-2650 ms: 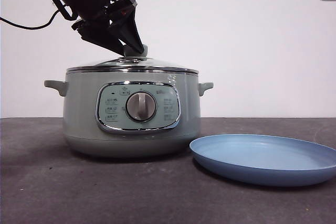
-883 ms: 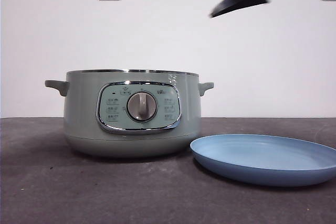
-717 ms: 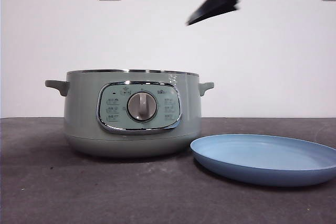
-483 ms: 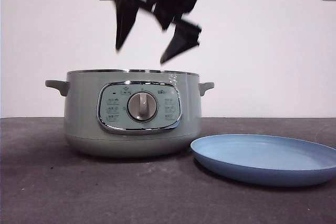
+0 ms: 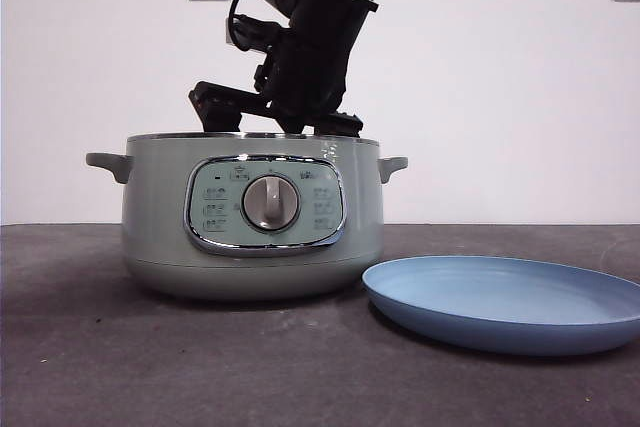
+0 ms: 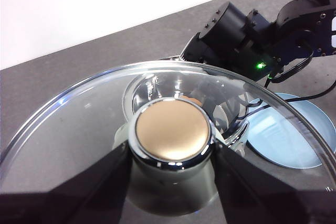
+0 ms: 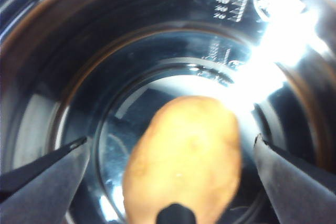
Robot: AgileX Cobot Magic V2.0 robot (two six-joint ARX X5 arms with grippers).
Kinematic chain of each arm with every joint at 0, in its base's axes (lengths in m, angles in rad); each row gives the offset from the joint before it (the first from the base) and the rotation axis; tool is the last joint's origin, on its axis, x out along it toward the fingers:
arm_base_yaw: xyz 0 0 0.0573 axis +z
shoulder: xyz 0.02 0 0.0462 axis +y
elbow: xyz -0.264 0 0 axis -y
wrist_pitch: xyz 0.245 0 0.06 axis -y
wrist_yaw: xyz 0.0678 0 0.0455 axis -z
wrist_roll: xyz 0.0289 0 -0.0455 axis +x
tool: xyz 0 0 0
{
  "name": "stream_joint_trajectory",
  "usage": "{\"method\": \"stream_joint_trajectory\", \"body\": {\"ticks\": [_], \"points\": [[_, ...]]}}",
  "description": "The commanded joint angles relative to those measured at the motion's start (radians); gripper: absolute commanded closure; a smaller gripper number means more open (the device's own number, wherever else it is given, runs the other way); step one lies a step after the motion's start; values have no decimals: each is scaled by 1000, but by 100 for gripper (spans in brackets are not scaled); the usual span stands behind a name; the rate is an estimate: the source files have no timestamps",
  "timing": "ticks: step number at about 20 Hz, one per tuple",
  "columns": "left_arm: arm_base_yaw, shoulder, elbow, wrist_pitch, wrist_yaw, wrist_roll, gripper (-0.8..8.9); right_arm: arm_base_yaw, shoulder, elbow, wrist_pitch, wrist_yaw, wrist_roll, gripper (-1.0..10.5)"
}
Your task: Take the potato out from the steamer,put the potato on the plate,close the lid
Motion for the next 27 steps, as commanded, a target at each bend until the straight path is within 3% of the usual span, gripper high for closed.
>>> {"method": "stream_joint_trajectory", "body": {"ticks": [1, 7, 9, 15, 19, 21, 23, 27], "points": [[3, -12, 4, 45, 9, -6, 820, 2, 29, -3, -23, -1, 23, 421], [3, -12, 4, 45, 11, -6, 820, 2, 31, -3, -56, 21, 34, 728], [3, -12, 4, 45, 11, -6, 820, 2, 31, -3, -50, 17, 32, 964], [3, -11, 4, 48, 32, -2, 820, 1, -142, -2, -68, 41, 4, 959], [3, -7, 4, 77, 37, 4, 820, -23, -382, -2, -253, 131, -46, 960], [3, -7, 4, 84, 62, 5, 820, -59, -467, -10, -360, 129, -46, 960], [3, -7, 4, 85, 87, 5, 820, -101, -539, -60, -425, 128, -46, 961], [3, -7, 4, 85, 89, 9, 820, -143, -680, -286, -376, 125, -32, 961]]}}
